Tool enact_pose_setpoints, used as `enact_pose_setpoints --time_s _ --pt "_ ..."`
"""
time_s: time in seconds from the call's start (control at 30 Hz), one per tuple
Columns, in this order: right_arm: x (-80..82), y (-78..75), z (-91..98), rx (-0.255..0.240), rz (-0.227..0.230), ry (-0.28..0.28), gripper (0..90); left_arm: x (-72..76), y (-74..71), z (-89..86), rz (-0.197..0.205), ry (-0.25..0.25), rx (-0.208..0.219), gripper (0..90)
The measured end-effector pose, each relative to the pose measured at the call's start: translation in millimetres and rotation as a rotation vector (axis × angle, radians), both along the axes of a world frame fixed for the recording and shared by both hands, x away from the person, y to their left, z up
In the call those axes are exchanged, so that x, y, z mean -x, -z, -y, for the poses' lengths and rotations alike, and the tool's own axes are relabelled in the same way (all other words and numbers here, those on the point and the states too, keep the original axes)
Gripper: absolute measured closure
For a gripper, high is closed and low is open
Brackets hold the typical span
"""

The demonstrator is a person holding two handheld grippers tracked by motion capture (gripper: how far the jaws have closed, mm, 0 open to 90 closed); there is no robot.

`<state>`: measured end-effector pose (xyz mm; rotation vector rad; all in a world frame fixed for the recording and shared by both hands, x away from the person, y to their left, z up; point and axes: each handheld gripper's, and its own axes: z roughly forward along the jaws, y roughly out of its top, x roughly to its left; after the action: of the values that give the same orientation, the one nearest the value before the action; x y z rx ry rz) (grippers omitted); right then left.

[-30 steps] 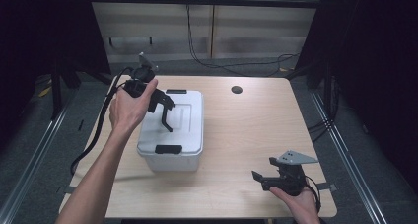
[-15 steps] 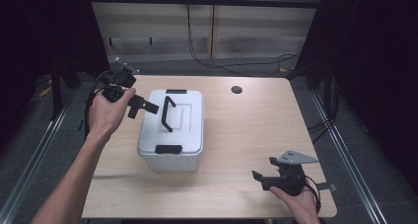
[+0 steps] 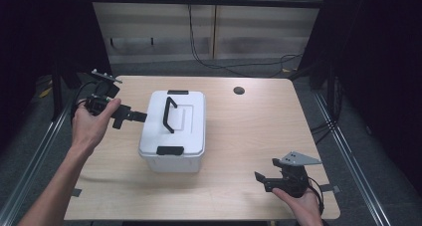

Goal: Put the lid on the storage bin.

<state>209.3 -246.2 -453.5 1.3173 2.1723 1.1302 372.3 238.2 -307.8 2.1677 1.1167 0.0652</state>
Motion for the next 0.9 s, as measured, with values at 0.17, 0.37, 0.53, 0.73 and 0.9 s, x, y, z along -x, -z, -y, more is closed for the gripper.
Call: enact_pose_setpoints --time_s 0.17,0.37,0.53,0.73,0.9 --pt "-0.1 0.0 0.3 0.001 0.0 0.002 18.6 2.2 5.8 -15.5 -0.01 -0.02 -0.003 22.2" --pt "-0.3 0.0 0.1 0.001 -0.001 0.004 18.7 14.8 14.4 -33.8 -0.016 -0.049 0.044 21.5" --pt "-0.4 0.1 0.1 0.001 -0.001 0.005 18.7 23.1 21.3 -43.8 -0.034 -0.083 0.065 18.9" --pt "-0.3 -0.1 0.0 0.001 0.0 0.006 18.9 32.2 44.0 -58.8 -0.078 -0.124 0.051 19.1" --pt "-0.6 0.0 -0.1 0.003 -0.001 0.007 18.9 42.6 54.7 -65.9 -0.065 -0.118 0.037 19.9"
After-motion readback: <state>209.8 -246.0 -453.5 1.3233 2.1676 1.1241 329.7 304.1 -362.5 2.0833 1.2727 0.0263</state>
